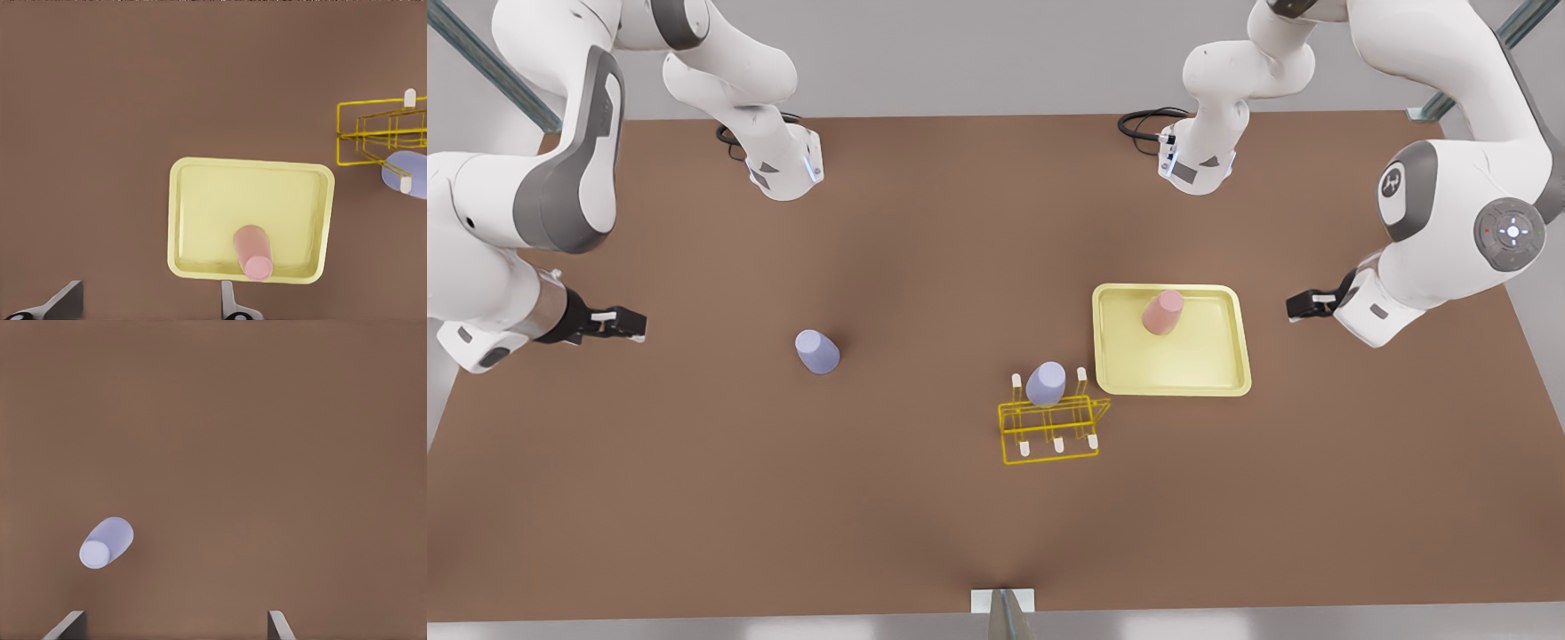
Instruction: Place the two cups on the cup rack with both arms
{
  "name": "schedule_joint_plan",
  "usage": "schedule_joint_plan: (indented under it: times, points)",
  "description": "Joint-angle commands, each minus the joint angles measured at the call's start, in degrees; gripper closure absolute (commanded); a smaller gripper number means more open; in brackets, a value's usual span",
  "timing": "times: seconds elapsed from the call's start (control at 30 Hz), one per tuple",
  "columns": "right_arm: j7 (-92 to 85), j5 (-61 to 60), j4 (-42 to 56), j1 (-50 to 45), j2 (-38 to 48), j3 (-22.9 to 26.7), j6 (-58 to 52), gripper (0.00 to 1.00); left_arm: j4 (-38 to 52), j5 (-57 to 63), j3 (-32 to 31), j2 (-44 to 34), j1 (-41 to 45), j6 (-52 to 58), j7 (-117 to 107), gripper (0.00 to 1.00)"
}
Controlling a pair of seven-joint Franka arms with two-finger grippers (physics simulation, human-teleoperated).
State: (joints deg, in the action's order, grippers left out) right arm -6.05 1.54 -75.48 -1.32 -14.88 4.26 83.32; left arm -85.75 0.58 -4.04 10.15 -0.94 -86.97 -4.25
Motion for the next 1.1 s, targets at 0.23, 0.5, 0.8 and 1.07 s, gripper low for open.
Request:
schedule_joint_plan:
  times: [0.23, 0.5, 0.8, 1.07]
  points:
    - [-2.74, -0.14, -19.15, -1.75, 4.59, -0.22, 14.83, 0.0, -23.93, -0.23, -1.32, 1.28, 9.02, -27.89, -7.44, 0.0]
    - [7.1, -1.02, -42.55, -8.17, 7.14, -0.22, 44.47, 0.0, -42.22, -5.24, -1.32, -1.45, 10.17, -43.19, -9.63, 0.0]
    - [18.44, -1.02, -53.37, -15.64, 6.44, -0.22, 58.18, 0.0, -46.88, -5.24, -1.41, -0.48, 12.1, -45.04, -13.5, 0.0]
    - [18.35, -0.75, -56.62, -15.73, 3.28, -0.31, 63.46, 0.0, -49.87, -5.24, -1.41, 1.19, 12.19, -50.31, -13.5, 0.0]
